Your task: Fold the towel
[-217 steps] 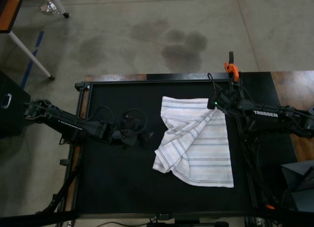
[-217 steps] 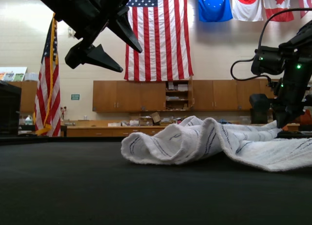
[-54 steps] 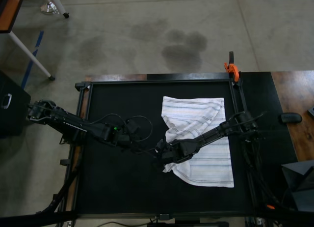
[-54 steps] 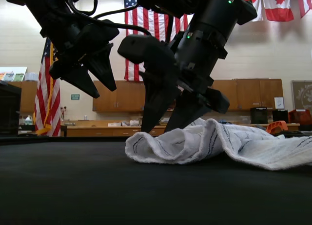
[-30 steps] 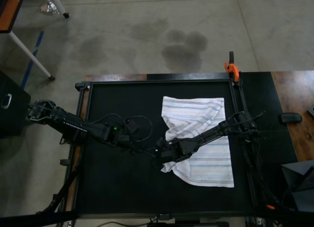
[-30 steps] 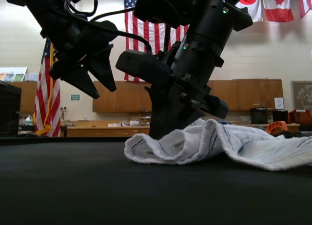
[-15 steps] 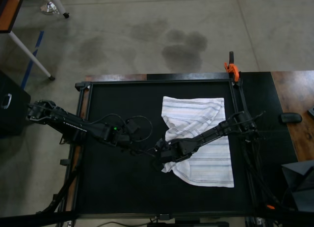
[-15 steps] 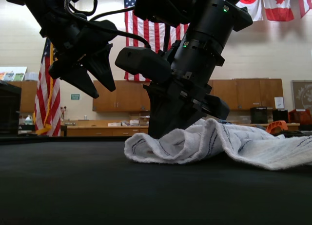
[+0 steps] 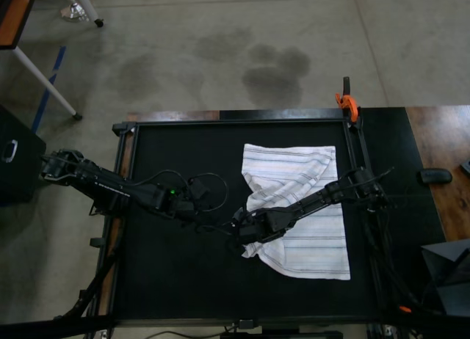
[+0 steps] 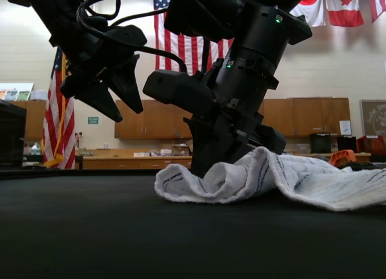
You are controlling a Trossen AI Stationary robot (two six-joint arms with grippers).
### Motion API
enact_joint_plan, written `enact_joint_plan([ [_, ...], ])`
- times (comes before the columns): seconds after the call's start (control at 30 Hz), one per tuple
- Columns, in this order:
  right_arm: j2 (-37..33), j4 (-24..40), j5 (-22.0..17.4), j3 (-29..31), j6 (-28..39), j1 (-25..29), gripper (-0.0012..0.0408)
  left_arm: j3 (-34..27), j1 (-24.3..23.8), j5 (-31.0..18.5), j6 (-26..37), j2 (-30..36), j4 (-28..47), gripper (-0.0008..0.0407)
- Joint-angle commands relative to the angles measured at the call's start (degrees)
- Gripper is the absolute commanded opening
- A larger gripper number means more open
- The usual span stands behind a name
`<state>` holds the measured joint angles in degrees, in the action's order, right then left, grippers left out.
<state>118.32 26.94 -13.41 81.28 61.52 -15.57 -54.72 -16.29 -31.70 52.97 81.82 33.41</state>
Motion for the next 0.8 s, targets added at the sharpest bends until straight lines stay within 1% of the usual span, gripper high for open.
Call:
enact_joint_plan([
  [0.0,-0.4,0.0,-0.1,0.1,0.1,0.0,0.0012,0.0,0.0,0.0,0.0,0.0,0.0,0.0297],
  [0.1,-0.7,1.0,-0.1,0.1,1.5,-0.2,-0.0005,0.0,0.0,0.0,0.0,0.0,0.0,0.0297],
  [0.2,-1.5,2.8,-1.2,0.1,3.8,-1.0,0.0005,0.0,0.0,0.0,0.0,0.0,0.0,0.0297],
  [0.27,-2.3,4.4,-2.3,0.1,5.6,-1.7,-0.0004,0.0,0.0,0.0,0.0,0.0,0.0,0.0297],
  [0.33,-3.5,6.2,-3.9,0.1,7.7,-2.6,0.0003,0.0,0.0,0.0,0.0,0.0,0.0,0.0297],
  [0.47,-6.0,9.2,-7.3,0.1,12.2,-4.7,-0.0002,0.0,0.0,0.0,0.0,0.0,0.0,0.0297],
  [0.53,-7.5,10.7,-8.6,0.1,14.7,-6.0,0.0003,0.0,0.0,0.0,0.0,0.0,0.0,0.0297],
  [0.63,-9.2,13.4,-10.3,0.1,19.1,-8.0,-0.0002,0.0,-0.1,0.0,0.0,0.0,-0.1,0.0297],
  [0.7,-10.1,16.0,-11.4,0.1,23.0,-9.6,0.0002,0.0,-0.1,0.0,0.0,0.0,-0.1,0.0297],
  [0.77,-10.9,18.8,-12.4,0.1,26.9,-11.3,-0.0002,0.0,-0.1,0.0,0.0,0.0,-0.1,0.0297],
])
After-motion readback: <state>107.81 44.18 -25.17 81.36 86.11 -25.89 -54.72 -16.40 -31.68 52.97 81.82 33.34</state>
